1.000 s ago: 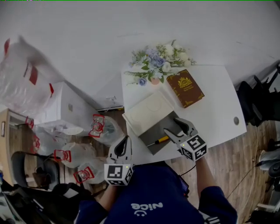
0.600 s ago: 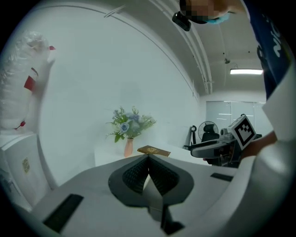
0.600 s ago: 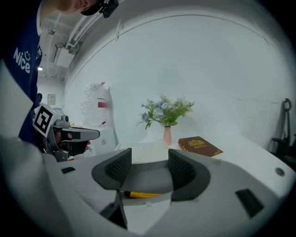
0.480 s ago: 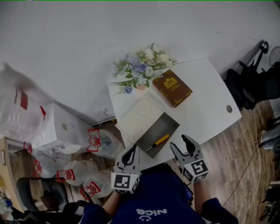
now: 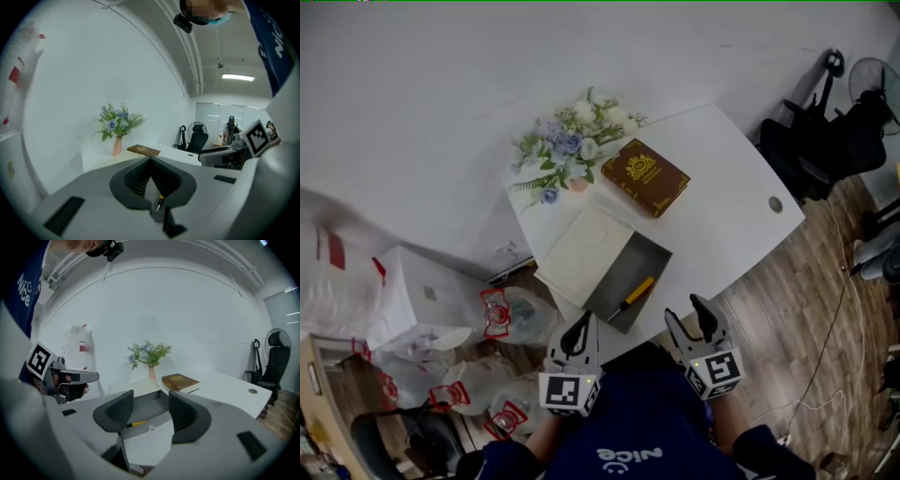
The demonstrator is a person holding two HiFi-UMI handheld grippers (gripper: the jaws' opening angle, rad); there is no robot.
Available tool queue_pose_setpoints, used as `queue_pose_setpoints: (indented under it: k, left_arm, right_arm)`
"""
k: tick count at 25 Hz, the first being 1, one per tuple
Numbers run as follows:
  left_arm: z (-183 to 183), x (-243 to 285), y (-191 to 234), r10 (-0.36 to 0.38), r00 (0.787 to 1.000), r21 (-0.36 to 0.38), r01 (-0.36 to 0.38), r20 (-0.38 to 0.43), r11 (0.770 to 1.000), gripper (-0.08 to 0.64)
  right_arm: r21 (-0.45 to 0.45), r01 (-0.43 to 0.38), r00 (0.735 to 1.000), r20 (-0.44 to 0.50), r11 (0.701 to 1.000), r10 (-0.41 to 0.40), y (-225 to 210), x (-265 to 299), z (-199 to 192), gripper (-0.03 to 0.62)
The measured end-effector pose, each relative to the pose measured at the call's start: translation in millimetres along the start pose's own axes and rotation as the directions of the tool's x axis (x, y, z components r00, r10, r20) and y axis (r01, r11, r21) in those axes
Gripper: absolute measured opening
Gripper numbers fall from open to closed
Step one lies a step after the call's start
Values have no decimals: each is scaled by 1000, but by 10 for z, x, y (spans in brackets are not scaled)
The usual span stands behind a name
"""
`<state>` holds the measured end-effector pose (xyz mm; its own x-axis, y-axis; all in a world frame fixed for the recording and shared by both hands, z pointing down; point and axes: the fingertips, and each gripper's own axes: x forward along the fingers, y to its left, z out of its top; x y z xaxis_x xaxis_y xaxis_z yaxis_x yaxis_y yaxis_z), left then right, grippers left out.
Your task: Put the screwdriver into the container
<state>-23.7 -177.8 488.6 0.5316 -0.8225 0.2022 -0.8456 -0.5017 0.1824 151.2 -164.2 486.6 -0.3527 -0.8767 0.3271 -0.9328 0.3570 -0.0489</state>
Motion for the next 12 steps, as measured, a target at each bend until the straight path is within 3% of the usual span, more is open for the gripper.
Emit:
queue_pose_setpoints:
  k: [3, 12]
  left_arm:
    - [24, -6, 5, -2, 1000, 2, 2, 6, 1000, 17]
    - [90, -22, -7, 3, 1000, -3, -3, 29, 1000, 17]
  right_arm:
    - [-1, 14, 999, 32, 1000, -14, -5, -28, 60, 234]
    - [-26, 15, 999, 39, 1000, -14, 71, 66, 120, 47]
